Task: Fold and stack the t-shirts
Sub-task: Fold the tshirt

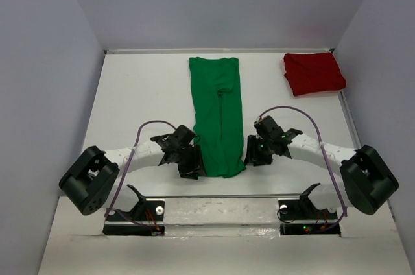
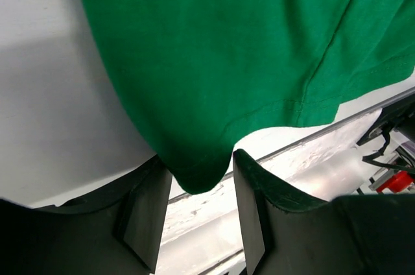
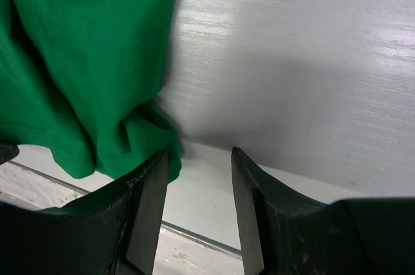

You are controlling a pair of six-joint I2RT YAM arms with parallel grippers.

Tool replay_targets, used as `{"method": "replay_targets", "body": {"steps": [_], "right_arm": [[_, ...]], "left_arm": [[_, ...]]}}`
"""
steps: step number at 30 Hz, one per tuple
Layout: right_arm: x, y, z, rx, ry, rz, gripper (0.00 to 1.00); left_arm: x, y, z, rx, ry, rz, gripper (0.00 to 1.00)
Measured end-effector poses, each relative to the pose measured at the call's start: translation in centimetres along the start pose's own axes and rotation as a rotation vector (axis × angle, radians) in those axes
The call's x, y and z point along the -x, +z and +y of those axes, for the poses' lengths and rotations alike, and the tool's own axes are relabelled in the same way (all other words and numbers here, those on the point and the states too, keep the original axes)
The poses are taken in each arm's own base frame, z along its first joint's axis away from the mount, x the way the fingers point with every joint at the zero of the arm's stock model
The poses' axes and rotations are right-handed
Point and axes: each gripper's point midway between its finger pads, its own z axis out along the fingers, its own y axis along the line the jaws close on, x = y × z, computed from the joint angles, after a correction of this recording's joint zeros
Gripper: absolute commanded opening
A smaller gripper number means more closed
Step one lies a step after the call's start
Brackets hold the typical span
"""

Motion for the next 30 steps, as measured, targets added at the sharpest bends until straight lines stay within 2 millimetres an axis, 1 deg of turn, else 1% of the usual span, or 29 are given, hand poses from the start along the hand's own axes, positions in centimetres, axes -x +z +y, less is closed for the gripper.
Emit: {"method": "replay_targets", "body": {"steps": [4,10,16,18,24,30], "right_arm": [[0.0,0.0,0.0,0.000,0.000,0.002,0.50],[0.0,0.1,0.0,0.002,0.001,0.004,0.50],[0.0,0.3,0.4,0.023,-0.001,0.007,0.50],[0.0,0.3,0.5,0.025,-0.003,0.008,0.50],[0.0,0.3,0.7,0.037,-0.008,0.011,0.50],[0.1,0.3,1.0,0.052,-0.017,0.008,0.50]], "left_arm": [[0.0,0.2,-0.4,-0.015,0.003,0.009,0.52],[0.0,0.2,-0.3,-0.012,0.006,0.009,0.49],[0.0,0.1,0.0,0.010,0.006,0.008,0.49],[0.0,0.0,0.3,0.029,-0.004,0.001,0.51],[0.6,-1.0,0.8,0.064,-0.041,-0.062,0.52],[0.8,-0.9,1.0,0.074,-0.053,-0.074,0.52]]}}
